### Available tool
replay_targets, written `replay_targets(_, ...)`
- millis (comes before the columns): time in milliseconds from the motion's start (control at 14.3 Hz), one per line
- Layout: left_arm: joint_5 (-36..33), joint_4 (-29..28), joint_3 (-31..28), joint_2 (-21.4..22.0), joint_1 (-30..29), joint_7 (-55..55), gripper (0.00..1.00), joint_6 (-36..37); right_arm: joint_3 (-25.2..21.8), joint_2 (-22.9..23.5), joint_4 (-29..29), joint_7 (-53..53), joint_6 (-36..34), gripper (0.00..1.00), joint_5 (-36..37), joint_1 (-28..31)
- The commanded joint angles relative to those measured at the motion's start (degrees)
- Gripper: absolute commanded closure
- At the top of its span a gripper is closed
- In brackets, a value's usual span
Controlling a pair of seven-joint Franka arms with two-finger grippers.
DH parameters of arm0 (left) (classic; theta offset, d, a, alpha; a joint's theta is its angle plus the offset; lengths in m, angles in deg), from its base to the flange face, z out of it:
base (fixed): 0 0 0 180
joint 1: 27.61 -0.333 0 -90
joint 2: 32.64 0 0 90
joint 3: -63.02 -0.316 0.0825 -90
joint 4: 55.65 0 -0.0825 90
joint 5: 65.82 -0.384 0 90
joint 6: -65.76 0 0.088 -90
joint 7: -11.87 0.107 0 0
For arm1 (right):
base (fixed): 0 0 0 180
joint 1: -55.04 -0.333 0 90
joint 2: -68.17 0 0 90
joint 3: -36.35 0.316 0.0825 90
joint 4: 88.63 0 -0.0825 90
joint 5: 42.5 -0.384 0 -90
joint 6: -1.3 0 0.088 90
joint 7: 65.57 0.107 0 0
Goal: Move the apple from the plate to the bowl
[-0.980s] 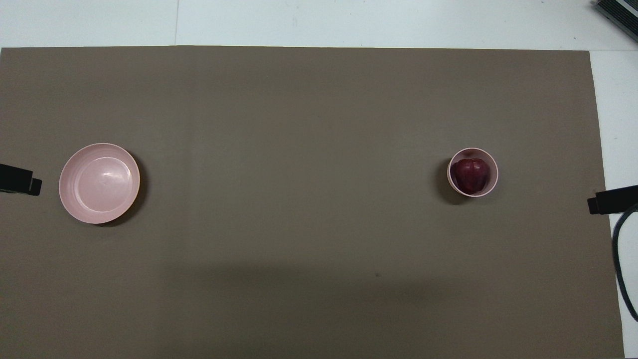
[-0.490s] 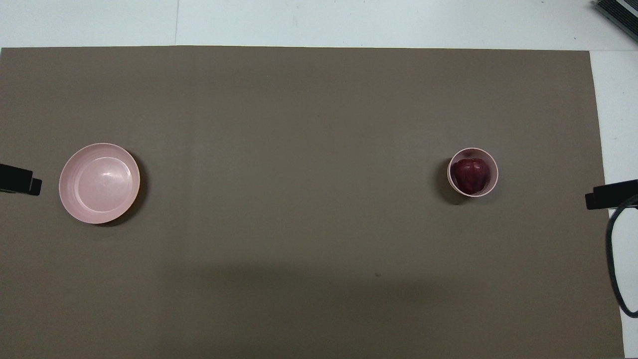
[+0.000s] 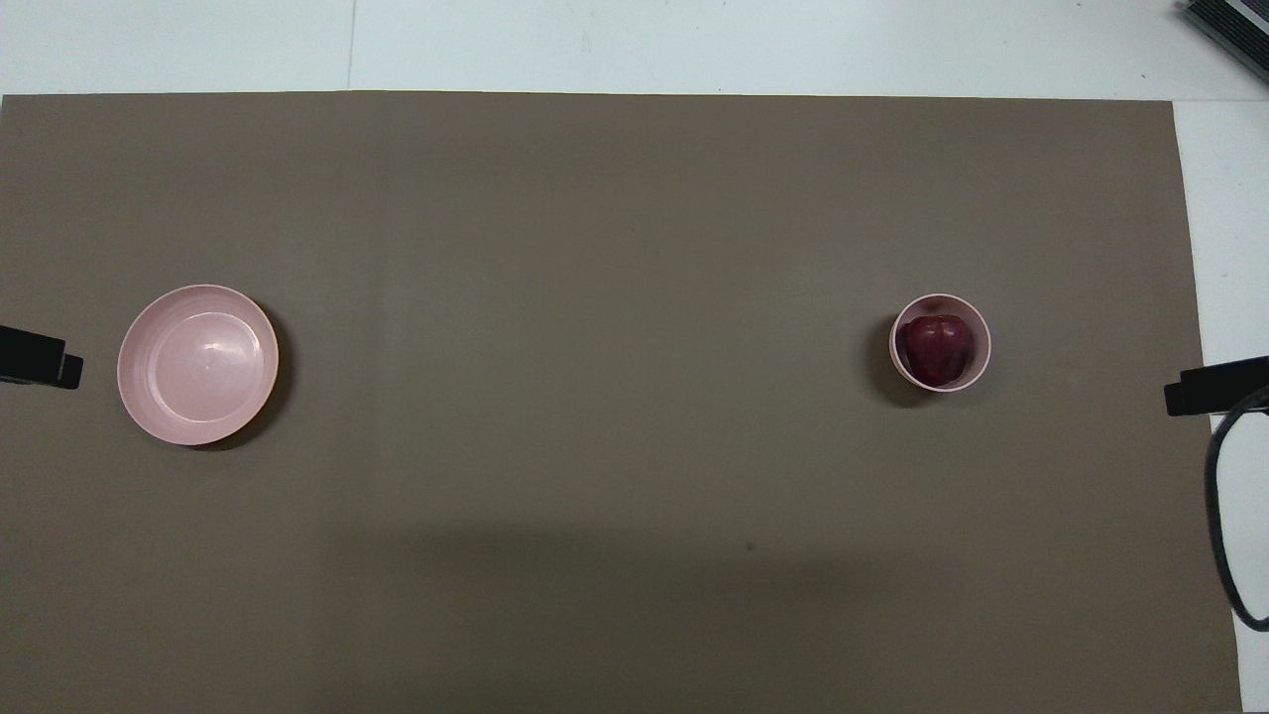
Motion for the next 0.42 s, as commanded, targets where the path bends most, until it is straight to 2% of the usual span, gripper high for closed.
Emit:
replay_targets(0,-0.2,-1.6,-0.4,1.4,0.3,-0.2,0.00,0.0,0.1,0.4,0.7,0.5,0.5,0.00,0.3,0.4)
replay_targets(210,-0.2,-1.7,-0.4,1.6,0.4,-0.1,0.00,0.7,0.1,0.3,0.5,0.8,0.5,0.00,0.0,0.1)
replay_targets(350,0.0,-1.7,-0.2,1.8,0.4,-0.6,0.00,3.8,0.2,0.2,0.3,0.8,0.5,0.00,-0.9,0.2)
